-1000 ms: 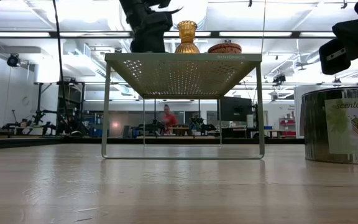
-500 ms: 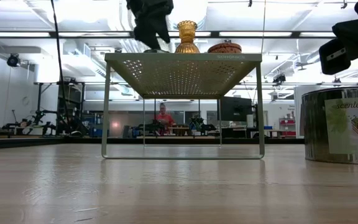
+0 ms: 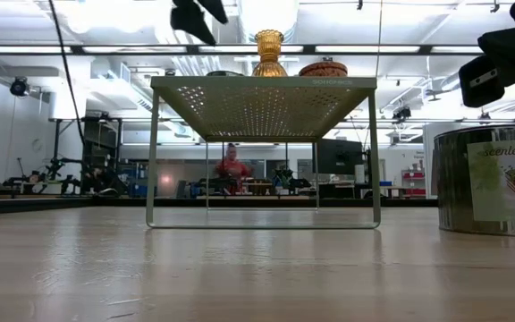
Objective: Pick & Place candle stick holders
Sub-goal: Put the green scented candle on the shelf aligned with the other brown scented candle
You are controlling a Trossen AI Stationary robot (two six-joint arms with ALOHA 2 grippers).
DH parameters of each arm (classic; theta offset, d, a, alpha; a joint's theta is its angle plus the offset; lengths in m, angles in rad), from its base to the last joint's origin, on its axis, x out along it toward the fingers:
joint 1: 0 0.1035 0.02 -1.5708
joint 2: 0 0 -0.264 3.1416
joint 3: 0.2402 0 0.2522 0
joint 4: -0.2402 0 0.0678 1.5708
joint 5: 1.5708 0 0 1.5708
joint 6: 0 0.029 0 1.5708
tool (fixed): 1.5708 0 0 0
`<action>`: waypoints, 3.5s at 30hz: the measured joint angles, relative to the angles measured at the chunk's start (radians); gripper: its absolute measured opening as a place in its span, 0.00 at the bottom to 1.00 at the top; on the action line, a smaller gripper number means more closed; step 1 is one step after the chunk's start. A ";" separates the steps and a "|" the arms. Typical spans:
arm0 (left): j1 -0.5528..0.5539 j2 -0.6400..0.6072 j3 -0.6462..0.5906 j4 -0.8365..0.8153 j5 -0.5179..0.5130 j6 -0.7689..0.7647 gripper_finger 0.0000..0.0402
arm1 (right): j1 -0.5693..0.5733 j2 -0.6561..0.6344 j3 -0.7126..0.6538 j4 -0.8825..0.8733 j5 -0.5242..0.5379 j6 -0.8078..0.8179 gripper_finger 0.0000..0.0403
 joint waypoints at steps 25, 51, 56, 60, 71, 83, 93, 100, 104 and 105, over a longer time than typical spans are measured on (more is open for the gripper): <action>-0.343 -0.818 -1.115 0.829 0.115 -0.104 0.93 | 0.000 0.000 0.000 0.000 0.000 0.000 0.02; -0.363 -1.261 -1.616 1.105 0.073 0.000 0.03 | 0.000 0.000 0.000 0.000 0.000 0.000 0.02; -0.363 -1.361 -1.698 1.130 0.072 0.021 0.01 | 0.000 0.000 0.000 0.000 0.000 0.000 0.02; -0.363 -1.442 -1.743 1.132 0.071 0.018 0.02 | 0.000 0.000 0.000 0.000 0.000 0.000 0.02; -0.363 -1.514 -1.800 1.118 0.064 0.037 0.02 | 0.000 0.000 0.000 0.000 0.000 0.000 0.02; -0.363 -1.513 -1.870 1.175 0.029 -0.014 0.02 | 0.000 -0.001 0.000 0.001 0.000 0.000 0.02; -0.363 -1.491 -1.871 1.169 0.027 0.002 0.02 | 0.000 -0.001 0.000 0.002 0.000 0.000 0.02; -0.363 -1.491 -1.870 1.167 0.027 -0.007 0.02 | 0.000 -0.001 0.000 0.002 0.000 0.000 0.02; -0.363 -1.491 -1.870 1.169 0.026 -0.008 0.02 | 0.000 -0.001 0.000 0.002 0.000 0.000 0.02; -0.363 -1.491 -1.870 1.170 0.026 -0.008 0.02 | 0.000 -0.001 0.000 0.002 0.000 0.000 0.02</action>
